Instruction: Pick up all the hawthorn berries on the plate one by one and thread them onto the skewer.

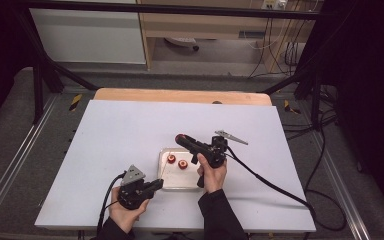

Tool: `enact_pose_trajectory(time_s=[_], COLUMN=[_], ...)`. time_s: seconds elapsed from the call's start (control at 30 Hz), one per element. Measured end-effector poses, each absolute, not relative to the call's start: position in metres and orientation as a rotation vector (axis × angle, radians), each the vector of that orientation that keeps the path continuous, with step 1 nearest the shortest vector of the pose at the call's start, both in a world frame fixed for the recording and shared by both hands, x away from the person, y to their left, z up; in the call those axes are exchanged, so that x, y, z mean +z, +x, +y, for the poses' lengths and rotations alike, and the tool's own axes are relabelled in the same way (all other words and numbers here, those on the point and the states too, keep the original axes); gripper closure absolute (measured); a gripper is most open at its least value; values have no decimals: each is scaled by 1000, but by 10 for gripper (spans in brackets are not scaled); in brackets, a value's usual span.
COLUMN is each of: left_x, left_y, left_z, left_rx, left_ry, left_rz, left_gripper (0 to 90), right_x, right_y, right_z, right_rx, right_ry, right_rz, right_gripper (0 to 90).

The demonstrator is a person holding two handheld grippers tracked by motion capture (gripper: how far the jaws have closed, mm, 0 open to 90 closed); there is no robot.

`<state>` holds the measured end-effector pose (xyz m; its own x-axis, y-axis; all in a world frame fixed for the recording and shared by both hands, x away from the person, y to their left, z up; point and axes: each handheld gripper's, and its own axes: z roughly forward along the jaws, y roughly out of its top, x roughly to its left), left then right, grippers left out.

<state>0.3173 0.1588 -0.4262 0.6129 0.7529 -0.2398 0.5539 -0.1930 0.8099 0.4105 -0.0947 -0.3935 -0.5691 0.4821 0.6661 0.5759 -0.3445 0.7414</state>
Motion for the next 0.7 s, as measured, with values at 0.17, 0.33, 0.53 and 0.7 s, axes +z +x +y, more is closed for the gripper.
enact_pose_trajectory(time_s=[0.17,0.33,0.53,0.7], left_x=[-424,-423,-420,-416], left_y=[320,321,324,325], left_z=[147,137,135,135], left_rx=[205,190,175,187], left_ry=[1856,1853,1829,1810], left_rz=[1052,1058,1074,1078], left_gripper=[879,879,879,879], right_x=[-393,-393,-396,-399], right_y=[410,410,409,409], right_z=[-95,-95,-93,-91], right_rx=[-2129,-2206,-2241,-2255], right_ry=[-1417,-1392,-1384,-1381], right_rz=[-1732,-1695,-1662,-1613], right_gripper=[607,607,608,608])
